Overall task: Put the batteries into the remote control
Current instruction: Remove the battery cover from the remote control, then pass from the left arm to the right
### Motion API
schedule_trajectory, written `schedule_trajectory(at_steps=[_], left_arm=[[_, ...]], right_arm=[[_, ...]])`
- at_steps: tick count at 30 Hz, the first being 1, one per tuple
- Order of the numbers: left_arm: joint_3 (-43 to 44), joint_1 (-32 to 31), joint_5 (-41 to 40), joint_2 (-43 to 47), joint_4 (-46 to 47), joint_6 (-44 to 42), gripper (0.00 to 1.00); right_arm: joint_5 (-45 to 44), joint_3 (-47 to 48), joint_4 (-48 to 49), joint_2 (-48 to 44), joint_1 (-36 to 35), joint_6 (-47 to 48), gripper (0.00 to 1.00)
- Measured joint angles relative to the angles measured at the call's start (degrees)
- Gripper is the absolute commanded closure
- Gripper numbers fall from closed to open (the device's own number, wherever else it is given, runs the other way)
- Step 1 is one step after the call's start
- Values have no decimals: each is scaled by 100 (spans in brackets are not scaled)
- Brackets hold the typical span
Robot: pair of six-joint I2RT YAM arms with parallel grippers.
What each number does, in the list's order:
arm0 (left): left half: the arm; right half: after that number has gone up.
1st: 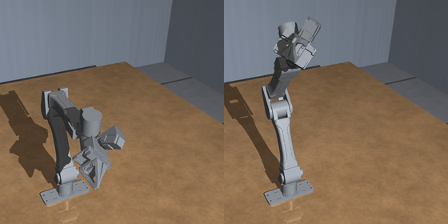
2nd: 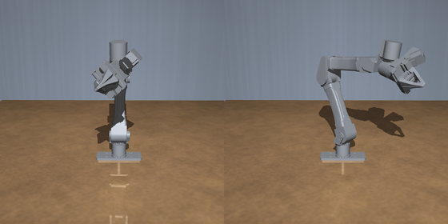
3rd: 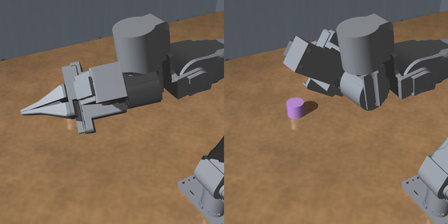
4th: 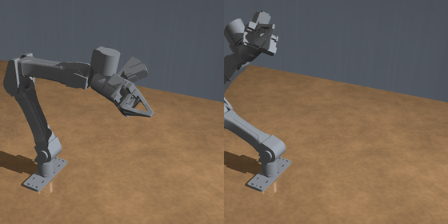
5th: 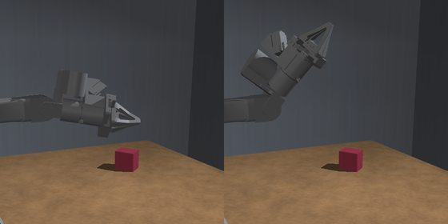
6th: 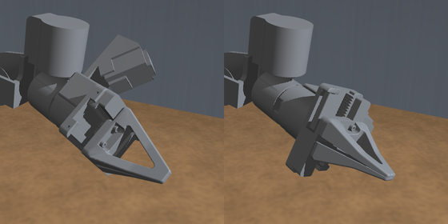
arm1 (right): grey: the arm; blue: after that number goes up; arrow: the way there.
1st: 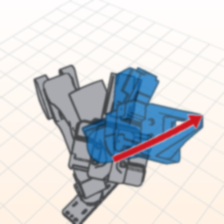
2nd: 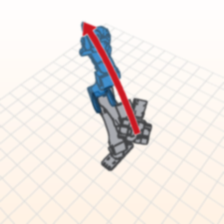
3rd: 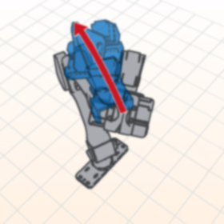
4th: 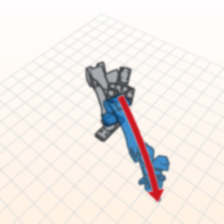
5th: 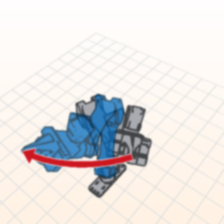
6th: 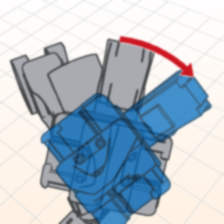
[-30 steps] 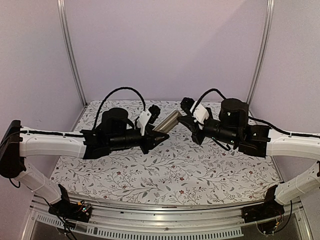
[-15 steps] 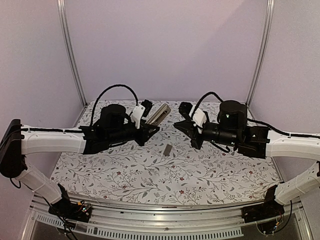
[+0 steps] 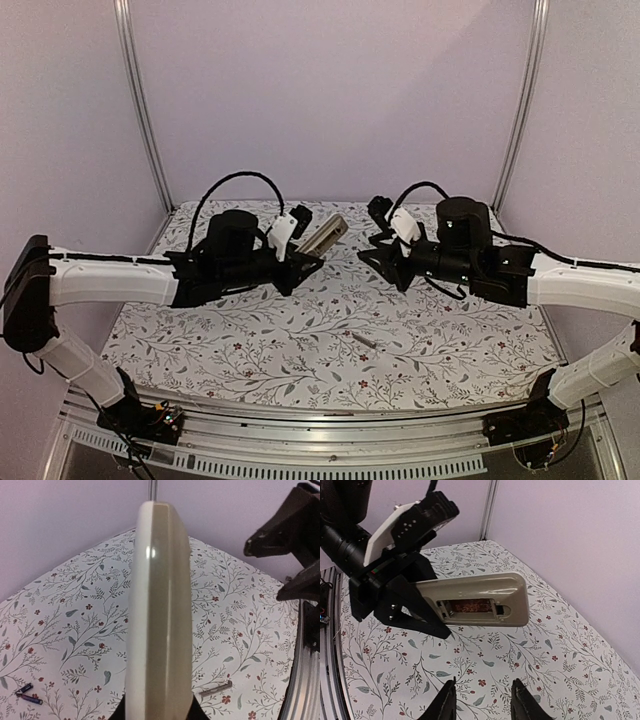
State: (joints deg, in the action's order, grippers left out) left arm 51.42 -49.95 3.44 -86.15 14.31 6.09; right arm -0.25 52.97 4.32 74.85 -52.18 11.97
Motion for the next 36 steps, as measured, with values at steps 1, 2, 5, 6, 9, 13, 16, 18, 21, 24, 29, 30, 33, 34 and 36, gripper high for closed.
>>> schedule_trajectory(at_steps=[1, 2, 5, 6, 9, 13, 16, 18, 21, 24, 29, 30, 33, 34, 36], left_arm=[[-15, 0, 107, 31, 0, -44, 85], [-37, 0, 264, 76, 7, -98, 85], [-81, 0, 761, 225, -24, -271, 85], [-79, 0, 876, 258, -31, -313, 85], [-55, 0, 1180, 295, -232, -415, 85], [7, 0, 1580, 289, -634, -468, 85], [74, 0, 1827, 289, -887, -485, 85], [127, 0, 1947, 289, -1016, -498, 85], [190, 0, 2120, 289, -1185, -503, 85], [205, 0, 2234, 289, -1268, -503, 85], [212, 0, 2339, 264, -1346, -501, 85], [221, 0, 2358, 251, -1353, -501, 85], [258, 0, 2385, 212, -1364, -501, 85], [271, 0, 2387, 208, -1364, -498, 85], [289, 0, 2398, 203, -1362, -498, 85]], right_arm=[[37, 0, -28, 0, 31, -15, 35], [221, 0, -48, -7, 133, -68, 30], [774, 0, -149, -68, 317, 2, 11], [946, 0, -199, -120, 330, 131, 4], [1349, -24, -376, -409, 295, 833, 1], [1569, -87, -446, -857, 109, 2326, 1], [1563, 33, -616, -841, -46, 3412, 1], [1364, 304, -859, -560, -210, 4186, 1], [1008, 586, -1067, -59, -387, 5139, 1], [817, 629, -1150, 280, -450, 5873, 4], [356, 616, -872, 396, -533, 6708, 26], [251, 597, -739, 404, -562, 6852, 27], [-44, 533, -455, 450, -640, 7171, 29], [-109, 522, -382, 483, -667, 7250, 32], [-175, 507, -302, 518, -688, 7353, 39]])
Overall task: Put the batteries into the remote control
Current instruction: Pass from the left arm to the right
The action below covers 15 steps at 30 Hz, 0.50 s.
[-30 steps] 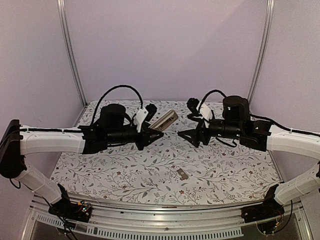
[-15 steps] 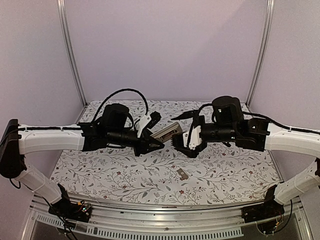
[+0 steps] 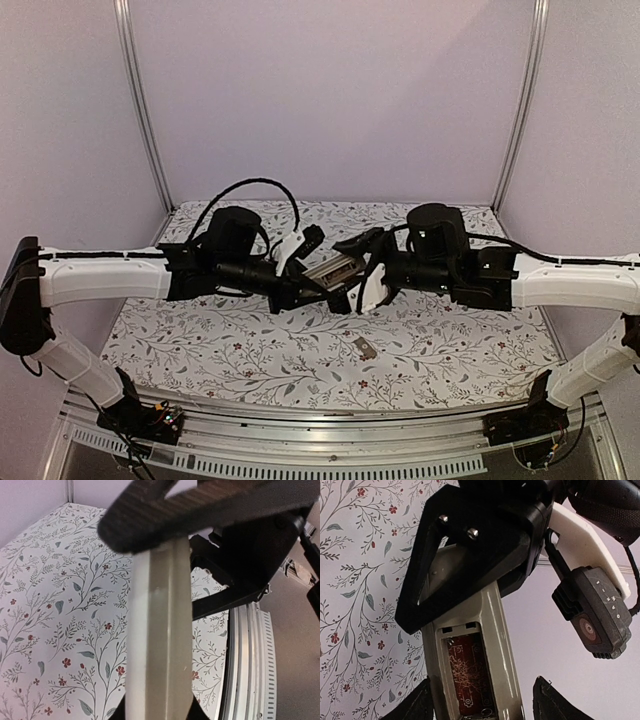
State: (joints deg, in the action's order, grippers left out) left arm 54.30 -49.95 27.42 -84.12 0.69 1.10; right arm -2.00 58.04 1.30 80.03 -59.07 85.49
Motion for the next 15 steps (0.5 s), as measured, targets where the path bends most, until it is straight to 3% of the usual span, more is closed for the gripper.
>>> schedule_trajectory(at_steps=[4, 7, 12, 13, 14, 15], left_arm=[[44, 0, -2, -4, -22, 0, 84], [46, 0, 15, -37, -166, -9, 74], [48, -2, -66, -52, -125, 9, 35], [48, -2, -94, -52, -118, -7, 15], [46, 0, -133, -48, -114, 0, 2], [44, 0, -201, -33, -103, 13, 1]], right_arm=[[-85, -26, -26, 9, -57, 181, 60], [-127, -39, -133, 48, -92, 291, 66], [-157, -39, -63, 85, -94, 46, 72], [-160, -39, -44, 85, -94, -35, 72], [-175, -39, -39, 85, -94, -101, 73], [-190, -39, -42, 85, -94, -197, 73]])
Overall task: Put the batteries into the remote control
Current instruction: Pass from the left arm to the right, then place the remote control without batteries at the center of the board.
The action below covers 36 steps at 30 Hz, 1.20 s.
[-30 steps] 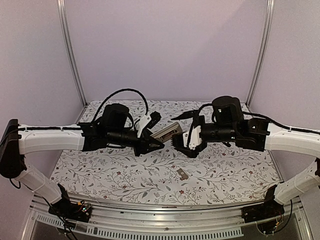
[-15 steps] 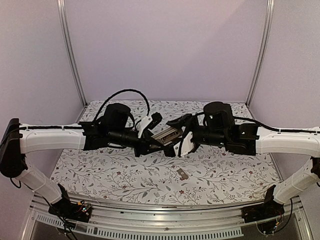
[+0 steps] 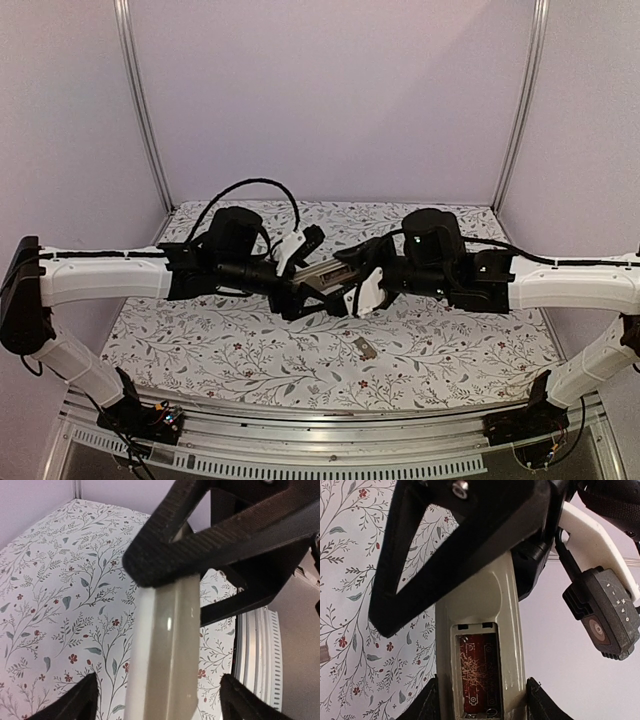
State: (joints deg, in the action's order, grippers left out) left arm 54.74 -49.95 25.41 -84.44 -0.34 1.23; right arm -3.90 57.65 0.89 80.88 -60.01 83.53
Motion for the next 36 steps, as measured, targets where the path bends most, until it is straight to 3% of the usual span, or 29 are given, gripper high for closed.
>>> schedule_trajectory(at_steps=[6, 11, 22, 36], left_arm=[[-4, 4, -466, 280, -168, -81, 0], [-63, 109, -1145, 892, -275, -92, 0], [-774, 1349, -2900, 1993, -133, 935, 0], [-1049, 1572, -3088, 2120, -170, 1290, 0]], right_arm=[[87, 4, -144, 28, 87, -737, 74], [931, 103, -573, 323, 549, -1952, 75], [2597, 1005, -890, 2406, 861, -4728, 78], [2533, 1451, -1150, 3613, 863, -5974, 75]])
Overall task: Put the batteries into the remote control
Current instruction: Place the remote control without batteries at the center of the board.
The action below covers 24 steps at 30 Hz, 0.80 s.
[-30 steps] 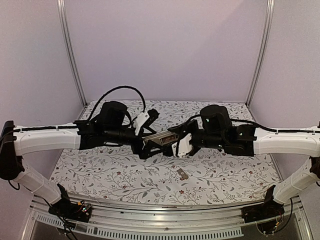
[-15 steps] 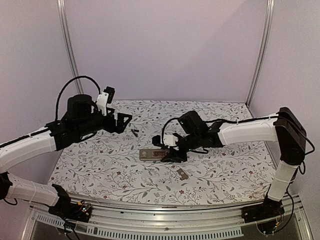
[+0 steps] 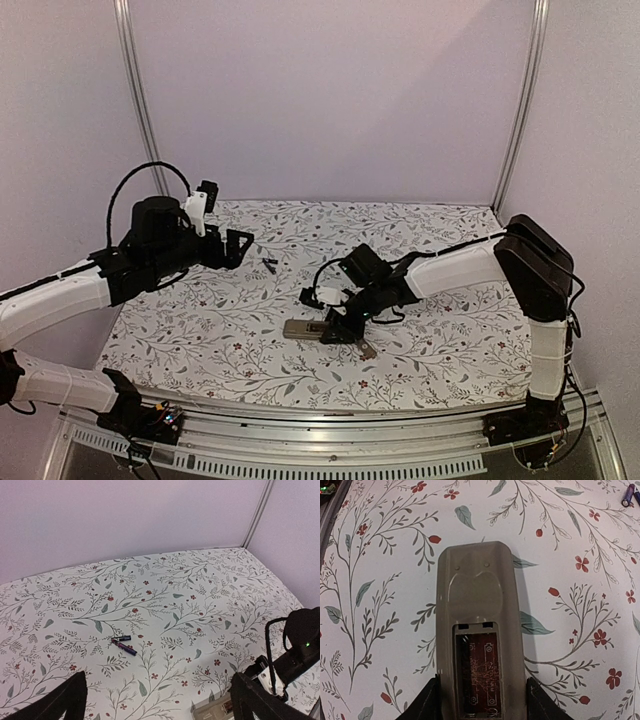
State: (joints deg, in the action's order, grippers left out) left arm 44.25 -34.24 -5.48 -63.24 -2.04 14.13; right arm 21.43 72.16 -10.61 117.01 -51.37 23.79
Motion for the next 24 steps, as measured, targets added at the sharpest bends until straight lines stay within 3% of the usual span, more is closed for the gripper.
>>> schedule_trajectory(at_steps=[4, 7, 10, 18, 24], left_arm=[[-11, 31, 2, 0, 2, 9, 0], [-17, 42, 0, 0, 2, 11, 0], [-20, 57, -24, 0, 4, 42, 0], [-17, 96, -234, -151, 52, 267, 0], [151, 146, -280, -1224, 289, 647, 1]], right_arm=[[-15, 0, -15, 66, 0, -22, 66], [-39, 0, -13, 66, 0, -2, 44], [-109, -2, -17, 66, -2, 52, 31], [-181, -4, -22, 42, -2, 348, 18], [-9, -81, 323, -457, 26, 409, 17]])
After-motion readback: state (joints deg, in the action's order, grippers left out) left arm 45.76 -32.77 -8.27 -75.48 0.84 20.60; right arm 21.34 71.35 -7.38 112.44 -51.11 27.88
